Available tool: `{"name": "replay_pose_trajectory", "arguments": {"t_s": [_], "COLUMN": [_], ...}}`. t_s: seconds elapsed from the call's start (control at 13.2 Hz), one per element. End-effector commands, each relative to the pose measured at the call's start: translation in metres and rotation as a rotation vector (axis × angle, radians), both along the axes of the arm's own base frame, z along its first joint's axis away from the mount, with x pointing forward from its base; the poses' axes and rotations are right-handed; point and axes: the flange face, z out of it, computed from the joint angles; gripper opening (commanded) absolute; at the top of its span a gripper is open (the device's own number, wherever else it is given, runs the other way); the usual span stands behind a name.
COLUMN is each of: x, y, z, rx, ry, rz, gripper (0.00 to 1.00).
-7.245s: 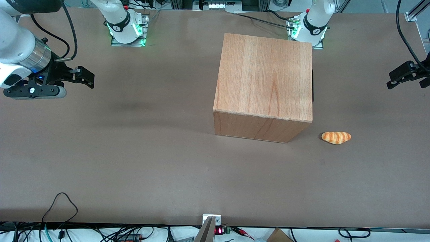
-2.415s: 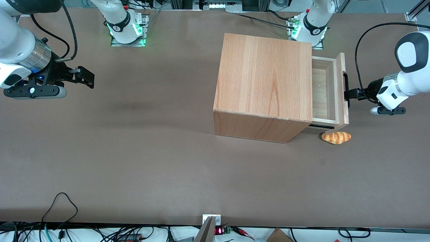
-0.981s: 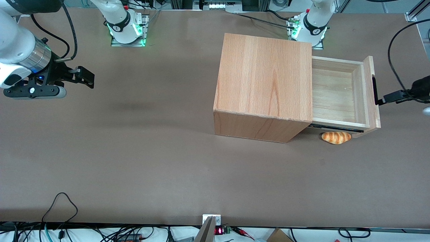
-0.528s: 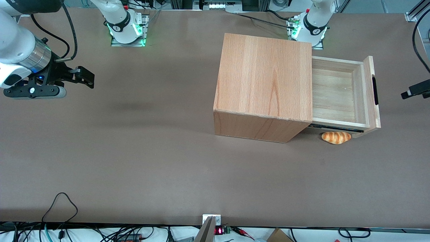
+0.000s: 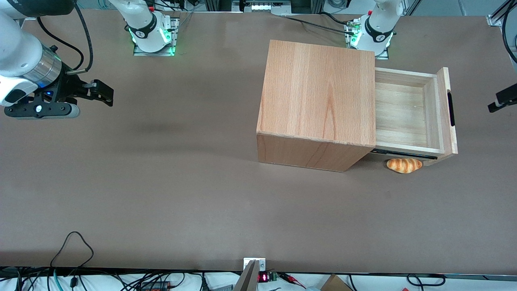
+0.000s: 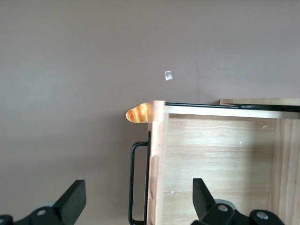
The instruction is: Open top drawer with left arm
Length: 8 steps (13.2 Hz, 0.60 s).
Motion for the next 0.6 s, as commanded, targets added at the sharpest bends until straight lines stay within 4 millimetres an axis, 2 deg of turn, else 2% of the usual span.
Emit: {"name": "replay_pose_trajectory", "arguments": {"t_s": [0.0,0.15,0.23,0.38,0.45,0.53], "x": [0.005,0.004,-0.004,-0.005,-0.006,-0.009], "y": [-0.046,-0.060,-0.064,-0.077,-0.090,-0.090], "z": [0.010,0.012,0.025,0.025,0.028,0.029], "rx": [0.100,0.096,0.103,0.096,0.094,0.095], "ry": [-0.004,0.000,-0.021,-0.020,-0.020,-0.014], "rz": [-0.109,-0.108,-0.080,-0.016,0.017,0.029], "gripper": [1.00,1.00,1.00,1.00,1.00,1.00]}}
